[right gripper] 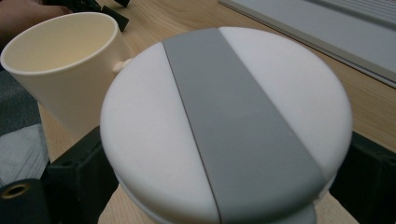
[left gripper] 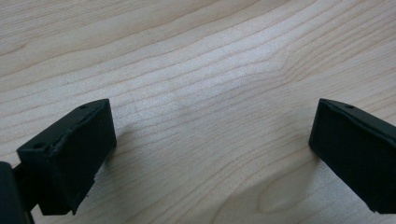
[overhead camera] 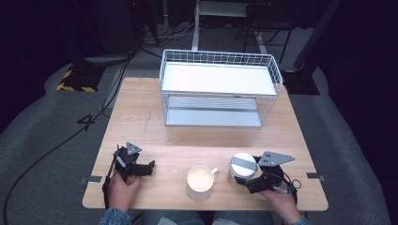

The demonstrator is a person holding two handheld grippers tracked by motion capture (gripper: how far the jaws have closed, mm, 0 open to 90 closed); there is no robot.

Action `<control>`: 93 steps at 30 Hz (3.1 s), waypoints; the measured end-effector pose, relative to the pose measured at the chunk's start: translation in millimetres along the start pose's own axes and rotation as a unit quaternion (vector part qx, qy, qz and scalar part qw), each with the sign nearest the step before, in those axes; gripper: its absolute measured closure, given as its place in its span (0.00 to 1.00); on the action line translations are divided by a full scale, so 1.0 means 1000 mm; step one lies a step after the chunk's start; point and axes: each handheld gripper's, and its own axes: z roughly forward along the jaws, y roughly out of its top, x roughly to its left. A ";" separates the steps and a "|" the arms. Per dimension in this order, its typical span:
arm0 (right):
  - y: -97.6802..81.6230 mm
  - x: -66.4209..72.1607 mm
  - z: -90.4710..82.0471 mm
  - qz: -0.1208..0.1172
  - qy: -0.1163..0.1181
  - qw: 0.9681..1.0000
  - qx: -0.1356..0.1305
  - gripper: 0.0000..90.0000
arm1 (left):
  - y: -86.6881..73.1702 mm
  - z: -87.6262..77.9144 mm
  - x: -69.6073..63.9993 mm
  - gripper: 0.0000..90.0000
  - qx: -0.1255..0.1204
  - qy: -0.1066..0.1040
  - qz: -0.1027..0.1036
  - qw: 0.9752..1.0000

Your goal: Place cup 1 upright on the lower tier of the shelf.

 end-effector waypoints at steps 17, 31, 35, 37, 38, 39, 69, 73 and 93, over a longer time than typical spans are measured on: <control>0.019 0.001 -0.002 -0.013 -0.006 1.000 -0.009 0.08 | 0.000 0.000 0.000 0.01 0.000 0.000 0.000 1.000; 0.050 -0.009 -0.004 -0.006 -0.027 0.999 -0.021 0.08 | 0.000 0.000 0.000 0.01 0.000 0.000 0.000 1.000; 0.059 -0.013 -0.004 -0.004 -0.036 0.999 -0.023 0.08 | 0.000 0.000 0.000 0.01 0.000 0.000 0.000 1.000; 0.067 -0.017 -0.001 0.000 -0.041 0.999 -0.025 0.08 | 0.000 0.000 0.000 0.01 0.000 0.000 0.000 1.000; 0.068 -0.018 -0.001 0.001 -0.041 0.999 -0.024 0.08 | 0.000 0.000 0.000 0.01 0.000 0.000 0.000 1.000; 0.070 -0.020 0.000 0.003 -0.043 0.999 -0.023 0.08 | 0.000 0.000 0.000 0.01 0.000 0.000 0.000 1.000; 0.112 -0.064 0.048 0.060 -0.130 0.989 -0.020 0.08 | 0.000 0.000 0.000 0.01 0.000 0.000 0.000 1.000; 0.114 -0.072 0.053 0.068 -0.137 0.988 -0.021 0.08 | 0.000 0.000 0.000 0.01 0.000 0.000 0.000 1.000; 0.123 -0.104 0.079 0.090 -0.155 0.983 -0.046 0.08 | 0.000 0.000 0.000 0.01 0.000 -0.001 0.000 1.000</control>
